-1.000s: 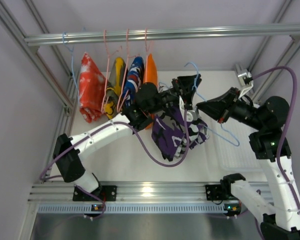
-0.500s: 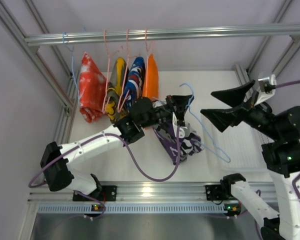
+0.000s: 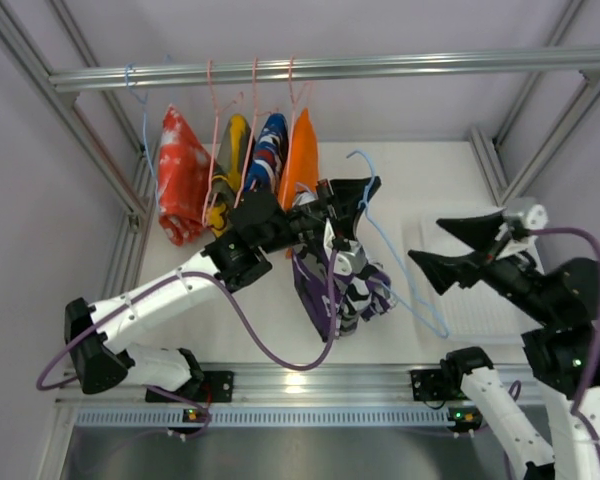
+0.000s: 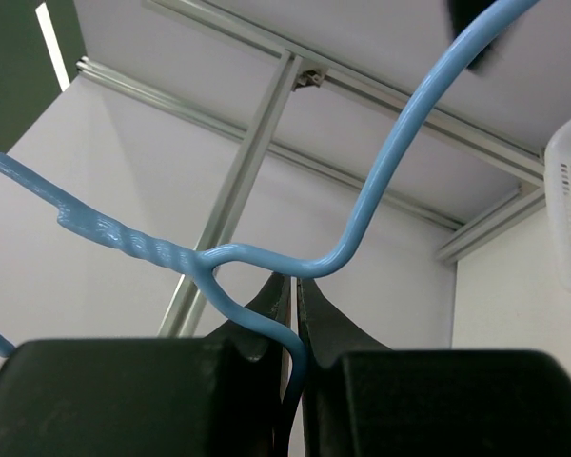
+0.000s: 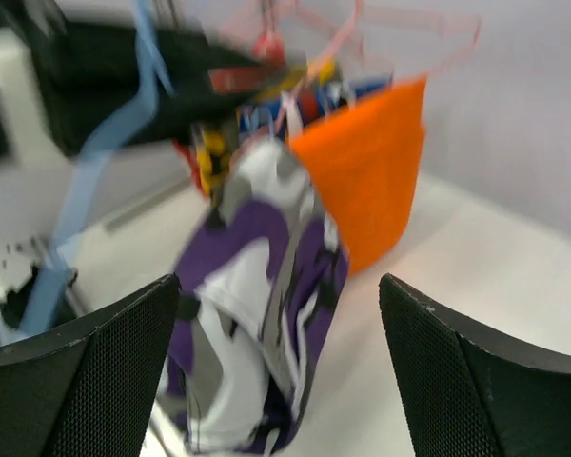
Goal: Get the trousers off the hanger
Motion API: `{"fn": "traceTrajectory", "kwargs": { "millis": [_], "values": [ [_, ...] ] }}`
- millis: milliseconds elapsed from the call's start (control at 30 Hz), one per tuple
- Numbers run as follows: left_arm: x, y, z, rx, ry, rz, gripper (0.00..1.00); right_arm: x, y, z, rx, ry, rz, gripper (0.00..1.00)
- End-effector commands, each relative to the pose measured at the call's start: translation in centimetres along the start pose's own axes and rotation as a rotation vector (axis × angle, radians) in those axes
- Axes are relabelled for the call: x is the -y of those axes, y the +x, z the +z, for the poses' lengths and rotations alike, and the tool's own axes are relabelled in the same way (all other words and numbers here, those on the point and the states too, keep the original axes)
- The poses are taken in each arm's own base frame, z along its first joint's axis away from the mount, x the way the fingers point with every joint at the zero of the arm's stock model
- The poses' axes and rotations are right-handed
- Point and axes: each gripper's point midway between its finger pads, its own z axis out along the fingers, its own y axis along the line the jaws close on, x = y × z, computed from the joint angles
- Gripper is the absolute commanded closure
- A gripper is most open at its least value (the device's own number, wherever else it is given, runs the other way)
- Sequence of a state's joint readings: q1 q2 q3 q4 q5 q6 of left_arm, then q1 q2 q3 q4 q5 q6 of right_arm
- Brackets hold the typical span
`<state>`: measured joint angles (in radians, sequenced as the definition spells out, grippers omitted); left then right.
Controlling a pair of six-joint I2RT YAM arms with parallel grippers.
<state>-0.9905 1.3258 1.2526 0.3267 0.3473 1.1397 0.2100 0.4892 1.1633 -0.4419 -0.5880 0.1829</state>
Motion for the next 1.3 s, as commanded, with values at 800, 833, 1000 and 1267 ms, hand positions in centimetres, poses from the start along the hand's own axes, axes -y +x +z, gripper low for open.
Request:
{"fn": "traceTrajectory", "kwargs": {
  "millis": [800, 833, 1000, 1267],
  "values": [
    [-17.7, -9.2, -4.6, 0.147, -0.405, 0.143, 1.00, 0.8, 17.4, 0.7, -0.462, -0.067, 0.387, 0.12],
    [-18.0, -9.4, -4.9, 0.146, -0.408, 0.148, 1.00, 0.5, 18.0, 0.6, -0.453, -0.100, 0.377, 0.11],
    [-18.5, -9.4, -5.5, 0.130, -0.430, 0.160, 1.00, 0.5, 16.8, 0.7, -0.320, -0.136, 0.231, 0.11],
    [-18.5, -9.4, -5.2, 0.121, -0.414, 0.182, 1.00, -1.5, 14.9, 0.3, -0.220, -0.282, 0.091, 0.11]
  ]
}}
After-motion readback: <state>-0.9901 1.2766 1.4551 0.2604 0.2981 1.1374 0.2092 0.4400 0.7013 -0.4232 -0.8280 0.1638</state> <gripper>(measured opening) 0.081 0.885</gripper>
